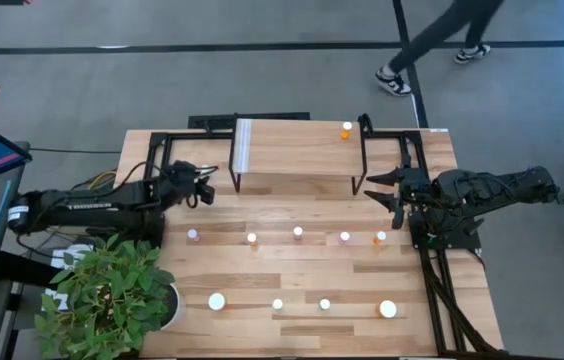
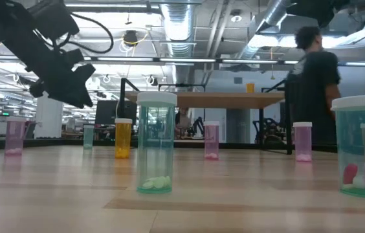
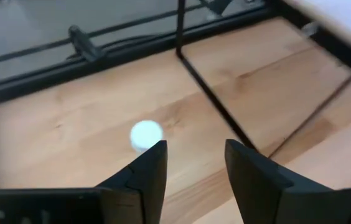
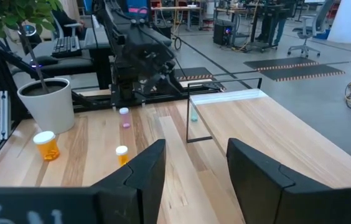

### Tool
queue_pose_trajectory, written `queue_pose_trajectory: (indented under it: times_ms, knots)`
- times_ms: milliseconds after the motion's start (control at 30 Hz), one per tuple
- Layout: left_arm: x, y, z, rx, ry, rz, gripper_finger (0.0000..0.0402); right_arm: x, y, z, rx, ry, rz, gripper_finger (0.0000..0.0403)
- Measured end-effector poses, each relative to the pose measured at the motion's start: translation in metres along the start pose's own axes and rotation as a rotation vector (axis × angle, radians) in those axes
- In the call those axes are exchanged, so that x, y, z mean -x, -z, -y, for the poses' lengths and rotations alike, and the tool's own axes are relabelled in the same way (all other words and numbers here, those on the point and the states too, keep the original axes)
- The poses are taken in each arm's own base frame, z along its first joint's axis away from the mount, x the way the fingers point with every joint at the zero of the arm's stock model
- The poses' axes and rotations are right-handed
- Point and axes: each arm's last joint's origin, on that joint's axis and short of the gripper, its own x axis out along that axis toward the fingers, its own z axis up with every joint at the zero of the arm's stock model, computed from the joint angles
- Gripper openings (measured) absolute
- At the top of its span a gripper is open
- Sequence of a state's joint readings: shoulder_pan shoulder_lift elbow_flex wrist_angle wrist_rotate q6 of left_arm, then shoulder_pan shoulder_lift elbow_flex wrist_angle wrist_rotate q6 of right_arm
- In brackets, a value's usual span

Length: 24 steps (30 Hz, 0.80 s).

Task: Pick and place medicine bottles onto shelf by color
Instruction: Put the top left green pill bottle on the shelf

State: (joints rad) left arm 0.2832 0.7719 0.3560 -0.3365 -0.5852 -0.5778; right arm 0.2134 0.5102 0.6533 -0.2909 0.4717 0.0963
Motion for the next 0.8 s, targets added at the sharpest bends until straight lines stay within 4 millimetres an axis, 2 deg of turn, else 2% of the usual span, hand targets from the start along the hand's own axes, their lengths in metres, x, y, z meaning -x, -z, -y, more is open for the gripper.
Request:
queue_pose_trajectory:
  times_ms: [233, 500, 800]
  knots:
    - [-0.004, -0.002, -0.008, 0.032, -0.070, 0.006, 0.0150, 0.000, 0.000, 0.000, 0.000, 0.000, 0.000, 0.0189]
    - [-0.006, -0.003, -0.008, 0.045, -0.056, -0.011, 0.0201, 0.000, 0.000, 0.000, 0.000, 0.000, 0.000, 0.0192]
    - [-0.026, 0.003, -0.006, 0.028, -0.124, -0.081, 0.0219, 0.000, 0.000, 0.000, 0.001, 0.001, 0.000, 0.0189]
